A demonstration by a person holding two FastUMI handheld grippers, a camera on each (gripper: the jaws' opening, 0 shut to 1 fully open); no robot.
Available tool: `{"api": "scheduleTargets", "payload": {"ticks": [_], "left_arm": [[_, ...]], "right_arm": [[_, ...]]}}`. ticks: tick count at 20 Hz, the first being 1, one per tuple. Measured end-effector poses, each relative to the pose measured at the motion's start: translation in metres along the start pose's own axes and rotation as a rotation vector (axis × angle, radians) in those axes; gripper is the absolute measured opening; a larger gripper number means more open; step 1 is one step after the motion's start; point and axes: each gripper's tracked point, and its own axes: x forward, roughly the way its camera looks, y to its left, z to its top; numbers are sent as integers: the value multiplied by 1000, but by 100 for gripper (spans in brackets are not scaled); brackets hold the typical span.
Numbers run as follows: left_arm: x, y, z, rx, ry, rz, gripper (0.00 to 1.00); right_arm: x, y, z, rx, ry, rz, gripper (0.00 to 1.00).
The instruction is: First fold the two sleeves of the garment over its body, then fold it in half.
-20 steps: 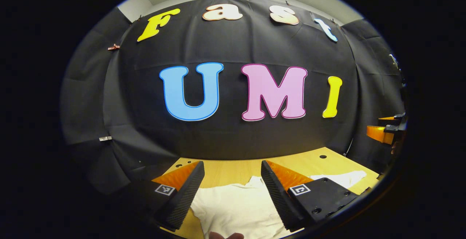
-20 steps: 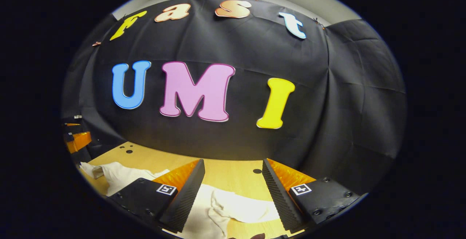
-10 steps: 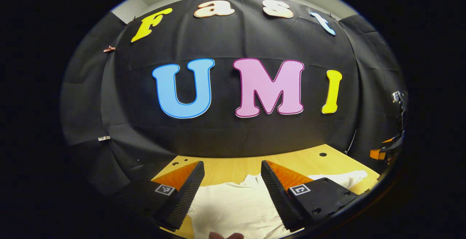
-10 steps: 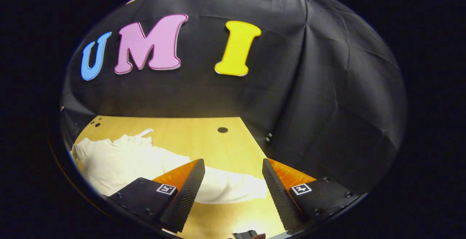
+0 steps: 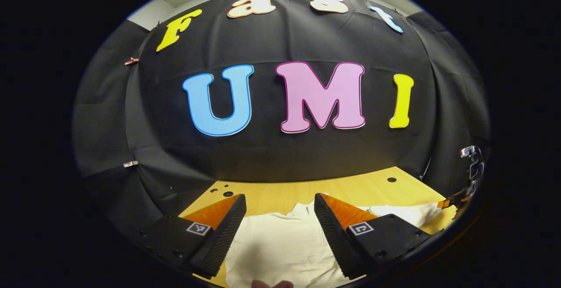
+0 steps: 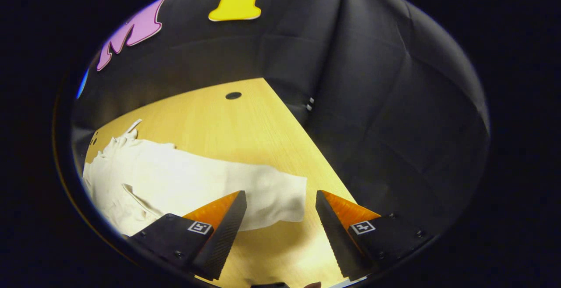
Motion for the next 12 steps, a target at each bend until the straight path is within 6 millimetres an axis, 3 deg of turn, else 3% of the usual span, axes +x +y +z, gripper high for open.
{"api": "scheduleTargets", "payload": {"ticks": [4,6,8,9,10,12], "left_arm": [[-9,-7,-6,14,22,47,97],[-15,-8,-9,17,29,70,97],[-22,-9,-15,19,41,88,97],[-24,-8,-17,19,48,98,97],[-27,-6,-19,18,50,106,97],[-26,0,-21,10,49,116,97]], "right_arm": [[22,-4,-19,-6,78,16,98],[28,-2,-16,17,77,49,98],[33,4,-16,48,97,68,88],[36,5,-13,59,89,69,79],[36,9,-13,59,94,79,76],[38,13,-11,75,85,88,36]]}}
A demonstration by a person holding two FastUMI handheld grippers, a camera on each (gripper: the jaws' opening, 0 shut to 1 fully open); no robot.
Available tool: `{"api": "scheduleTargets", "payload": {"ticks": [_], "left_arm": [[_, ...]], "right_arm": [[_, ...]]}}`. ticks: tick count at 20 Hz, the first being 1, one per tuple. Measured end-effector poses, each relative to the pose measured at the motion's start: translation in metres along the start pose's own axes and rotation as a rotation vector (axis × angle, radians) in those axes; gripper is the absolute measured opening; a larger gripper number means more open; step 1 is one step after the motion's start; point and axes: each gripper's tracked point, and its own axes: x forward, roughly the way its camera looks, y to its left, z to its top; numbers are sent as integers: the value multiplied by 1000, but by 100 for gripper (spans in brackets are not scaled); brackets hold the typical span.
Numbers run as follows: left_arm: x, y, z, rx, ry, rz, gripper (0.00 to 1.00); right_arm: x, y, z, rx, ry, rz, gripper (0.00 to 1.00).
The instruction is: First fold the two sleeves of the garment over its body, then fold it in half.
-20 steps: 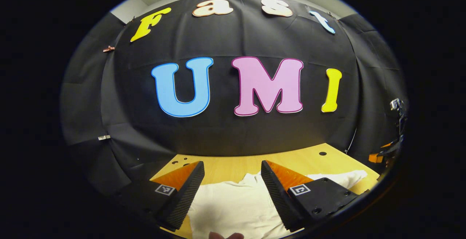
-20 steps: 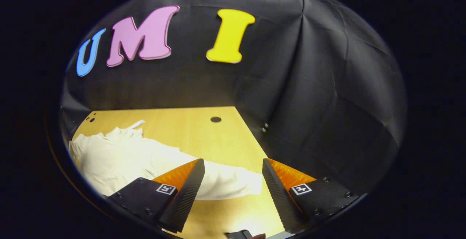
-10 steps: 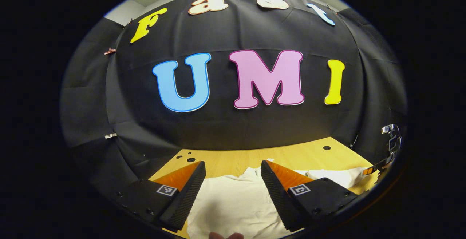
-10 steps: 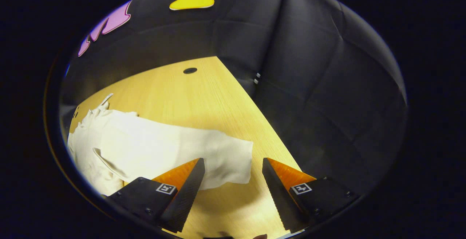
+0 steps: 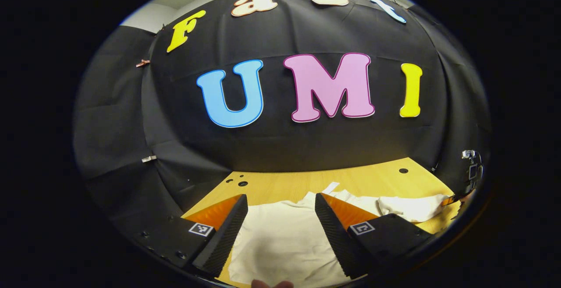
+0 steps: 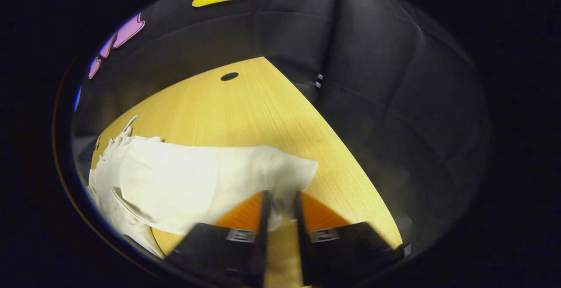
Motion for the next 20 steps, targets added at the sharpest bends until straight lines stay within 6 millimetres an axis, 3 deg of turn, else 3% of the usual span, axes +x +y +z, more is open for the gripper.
{"api": "scheduleTargets", "payload": {"ticks": [1,2,3,9,13,20], "left_arm": [[2,3,0,-4,-1,2,97],[3,5,1,-8,-4,-1,97],[5,6,2,-9,-8,-10,97],[23,24,2,-6,-21,-102,97],[34,41,2,-15,-31,-161,97],[52,75,-5,-40,-38,-229,97]], "right_arm": [[-2,-2,1,-7,-6,-6,16],[-4,-4,1,-22,-18,-20,19],[-11,-3,3,-36,-41,-30,13],[-63,2,6,-34,-123,-85,13],[-105,16,8,2,-184,-119,13],[-181,84,18,9,-309,-119,13]]}}
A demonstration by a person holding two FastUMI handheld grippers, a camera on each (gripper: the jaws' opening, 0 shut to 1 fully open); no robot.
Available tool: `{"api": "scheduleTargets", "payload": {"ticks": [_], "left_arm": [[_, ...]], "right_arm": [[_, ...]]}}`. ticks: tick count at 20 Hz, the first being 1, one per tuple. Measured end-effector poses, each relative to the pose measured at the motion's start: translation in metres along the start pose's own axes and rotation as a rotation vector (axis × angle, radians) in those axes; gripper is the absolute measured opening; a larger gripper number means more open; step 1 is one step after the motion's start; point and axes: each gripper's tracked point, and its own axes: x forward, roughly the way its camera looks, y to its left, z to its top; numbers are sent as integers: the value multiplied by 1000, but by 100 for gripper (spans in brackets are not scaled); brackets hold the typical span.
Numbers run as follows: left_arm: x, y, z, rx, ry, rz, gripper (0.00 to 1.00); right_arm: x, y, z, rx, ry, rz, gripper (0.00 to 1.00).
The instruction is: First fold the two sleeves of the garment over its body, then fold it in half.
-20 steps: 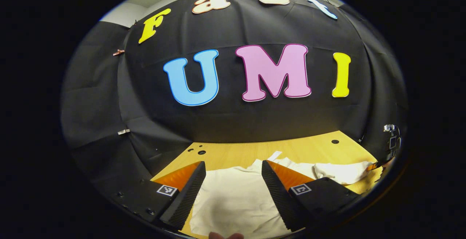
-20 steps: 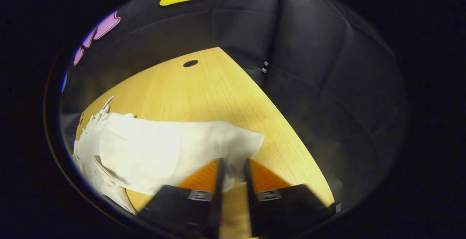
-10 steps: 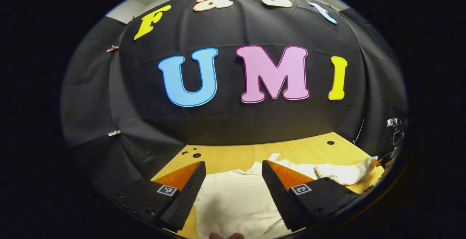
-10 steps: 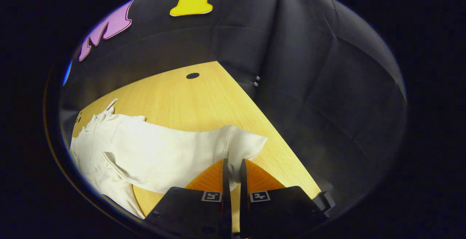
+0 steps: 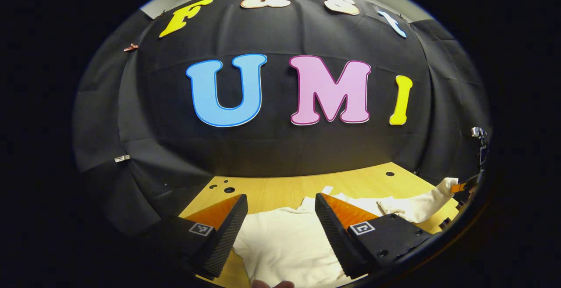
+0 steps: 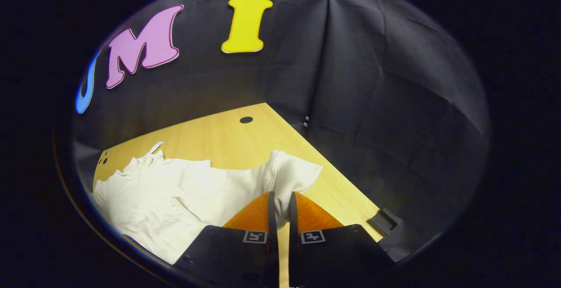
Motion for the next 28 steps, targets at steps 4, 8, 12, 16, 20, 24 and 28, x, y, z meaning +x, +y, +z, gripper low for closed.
{"api": "scheduleTargets", "payload": {"ticks": [4,8,12,16,20,24,28], "left_arm": [[0,27,-3,-8,-8,-16,97],[-2,58,-6,-15,-18,-15,96],[-7,94,-13,-28,-17,8,97],[-12,134,-25,-39,-6,54,97],[-16,173,-35,-48,-6,102,96],[-20,209,-55,-65,12,156,97],[-23,249,-88,-95,60,211,97]], "right_arm": [[-34,52,19,0,-59,47,13],[-57,112,34,-61,-112,110,13],[-76,181,38,-103,-141,196,13],[-86,250,34,-122,-133,290,12],[-99,305,25,-164,-130,371,13],[-101,356,7,-203,-99,441,13],[-96,403,-20,-254,-61,503,13]]}}
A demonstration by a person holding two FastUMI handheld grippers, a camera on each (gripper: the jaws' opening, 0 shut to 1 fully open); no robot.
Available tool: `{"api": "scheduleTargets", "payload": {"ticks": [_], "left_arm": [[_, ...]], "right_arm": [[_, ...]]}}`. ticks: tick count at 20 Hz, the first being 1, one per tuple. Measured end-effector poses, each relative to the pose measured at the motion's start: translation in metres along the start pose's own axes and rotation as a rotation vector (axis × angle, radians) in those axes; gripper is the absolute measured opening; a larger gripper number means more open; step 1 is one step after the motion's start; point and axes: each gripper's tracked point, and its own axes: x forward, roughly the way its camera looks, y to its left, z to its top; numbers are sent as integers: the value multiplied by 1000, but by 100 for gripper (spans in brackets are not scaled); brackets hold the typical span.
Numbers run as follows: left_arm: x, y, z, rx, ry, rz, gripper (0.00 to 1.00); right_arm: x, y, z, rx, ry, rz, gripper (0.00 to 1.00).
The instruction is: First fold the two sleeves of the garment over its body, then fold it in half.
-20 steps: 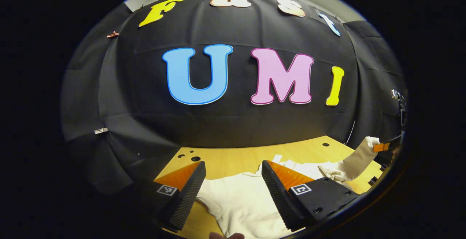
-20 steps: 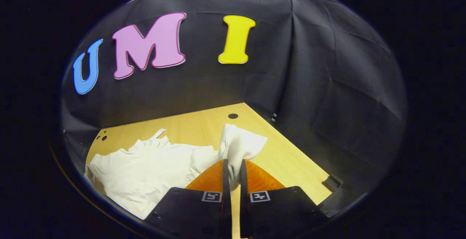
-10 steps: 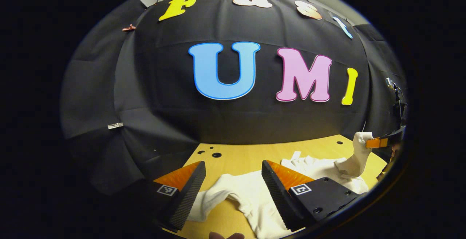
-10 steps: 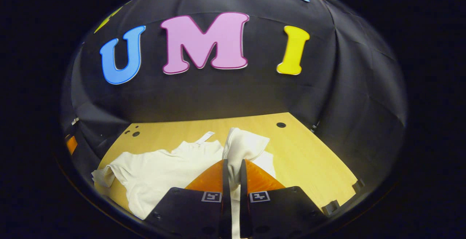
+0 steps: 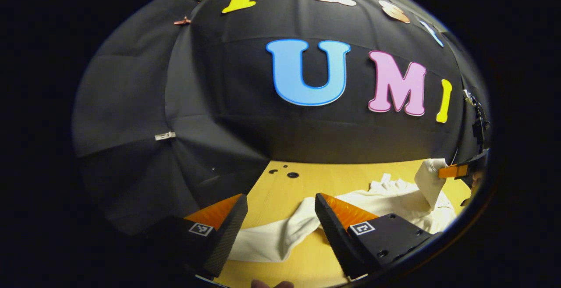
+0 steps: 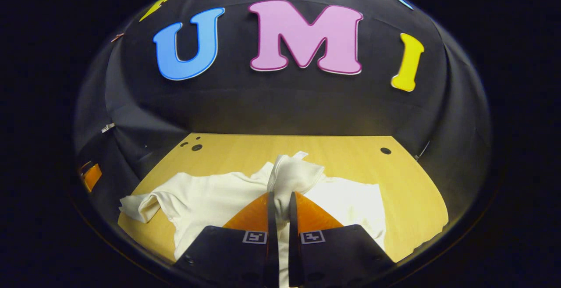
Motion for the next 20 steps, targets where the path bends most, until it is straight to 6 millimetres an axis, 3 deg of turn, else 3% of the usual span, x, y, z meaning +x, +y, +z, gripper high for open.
{"api": "scheduleTargets", "payload": {"ticks": [6,10,11,15,20], "left_arm": [[11,55,-52,-27,93,104,97],[16,82,-94,-17,172,168,97],[17,89,-104,-7,191,186,98],[21,106,-137,3,261,227,98],[31,122,-171,7,325,252,97]], "right_arm": [[37,38,-36,-84,84,53,13],[57,59,-66,-120,157,89,13],[60,61,-73,-129,177,95,18],[74,78,-102,-123,250,127,10],[75,99,-124,-80,323,193,23]]}}
